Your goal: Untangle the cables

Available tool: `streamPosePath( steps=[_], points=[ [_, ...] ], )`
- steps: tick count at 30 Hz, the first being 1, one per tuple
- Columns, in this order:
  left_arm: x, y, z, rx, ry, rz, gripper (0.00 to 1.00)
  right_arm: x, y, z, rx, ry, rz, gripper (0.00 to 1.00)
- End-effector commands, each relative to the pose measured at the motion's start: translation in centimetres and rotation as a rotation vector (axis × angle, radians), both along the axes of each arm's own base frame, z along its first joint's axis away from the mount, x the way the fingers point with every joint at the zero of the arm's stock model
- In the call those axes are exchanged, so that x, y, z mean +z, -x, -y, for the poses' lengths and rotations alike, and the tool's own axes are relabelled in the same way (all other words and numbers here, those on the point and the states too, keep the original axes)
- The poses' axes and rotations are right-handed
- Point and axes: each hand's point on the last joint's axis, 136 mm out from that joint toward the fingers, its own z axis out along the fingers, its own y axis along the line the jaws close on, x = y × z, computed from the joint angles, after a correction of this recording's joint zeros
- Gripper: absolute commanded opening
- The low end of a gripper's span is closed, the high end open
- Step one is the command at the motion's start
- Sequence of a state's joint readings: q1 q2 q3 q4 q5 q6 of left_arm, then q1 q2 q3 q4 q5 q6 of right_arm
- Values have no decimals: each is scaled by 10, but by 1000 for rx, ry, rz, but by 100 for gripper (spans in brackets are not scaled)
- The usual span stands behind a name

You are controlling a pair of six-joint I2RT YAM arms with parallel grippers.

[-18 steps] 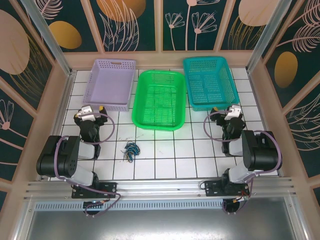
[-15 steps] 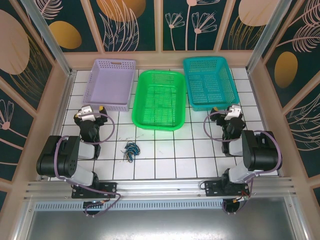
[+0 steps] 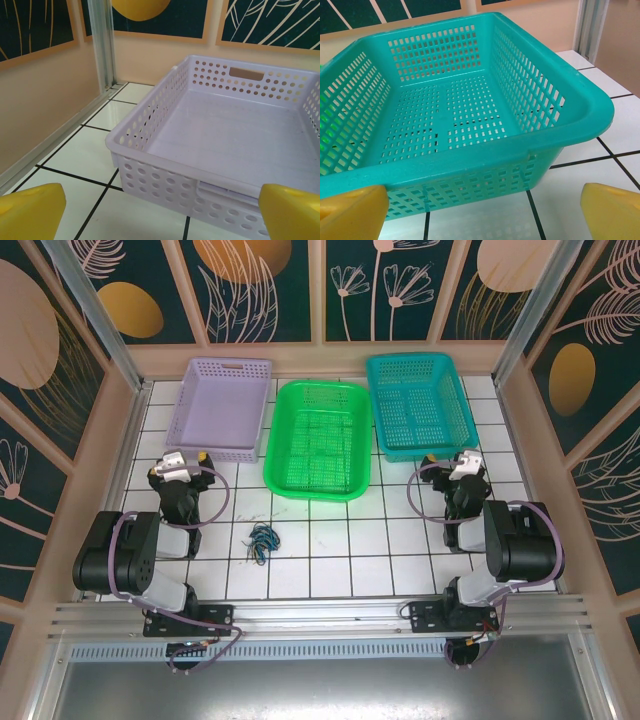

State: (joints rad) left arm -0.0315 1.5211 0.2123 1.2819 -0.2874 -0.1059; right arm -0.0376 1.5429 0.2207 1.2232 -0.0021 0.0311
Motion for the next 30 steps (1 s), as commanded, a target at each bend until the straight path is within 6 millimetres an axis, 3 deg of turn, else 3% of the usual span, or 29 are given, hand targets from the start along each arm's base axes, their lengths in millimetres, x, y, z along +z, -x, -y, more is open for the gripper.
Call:
streamPosePath(
  steps=[1,6,9,12,15,17,19,20,21,22,23,25,26,28,30],
  points=[
    [9,-2,0,-6,4,34,99,11,-5,-4,26,12,37,99],
    [8,-2,0,-5,7,32,99,12,-5,-4,26,11,39,99],
    [27,13,-8,45,9,94,99,36,2,11,-82,7,73,99],
    [55,36,-31,212,110,110,99,84,14,33,-253,-77,109,99],
    [104,39,-24,169,189,191,99,163,36,25,-299,-105,239,99],
    [130,42,-32,242,360,176,99,214,50,18,-306,-230,311,99],
    [152,37,-16,180,490,92,99,206,55,21,-349,-522,125,99],
    [149,38,-3,139,575,14,99,186,61,25,-415,-676,19,99],
    [148,32,18,21,653,9,99,176,56,17,-345,-743,-27,99],
    [158,26,46,-152,719,25,99,178,47,-8,-129,-763,-54,91],
    [154,24,65,-244,792,-24,99,173,46,-28,-16,-798,-95,73],
    [119,29,93,-278,905,-234,99,149,53,-54,-40,-748,-245,65],
    [95,38,104,-265,895,-357,99,142,59,-79,-8,-648,-309,61],
    [54,66,124,-258,824,-563,99,125,76,-126,73,-481,-415,49],
    [13,101,127,-223,762,-751,98,101,99,-175,198,-381,-497,47]
  ],
)
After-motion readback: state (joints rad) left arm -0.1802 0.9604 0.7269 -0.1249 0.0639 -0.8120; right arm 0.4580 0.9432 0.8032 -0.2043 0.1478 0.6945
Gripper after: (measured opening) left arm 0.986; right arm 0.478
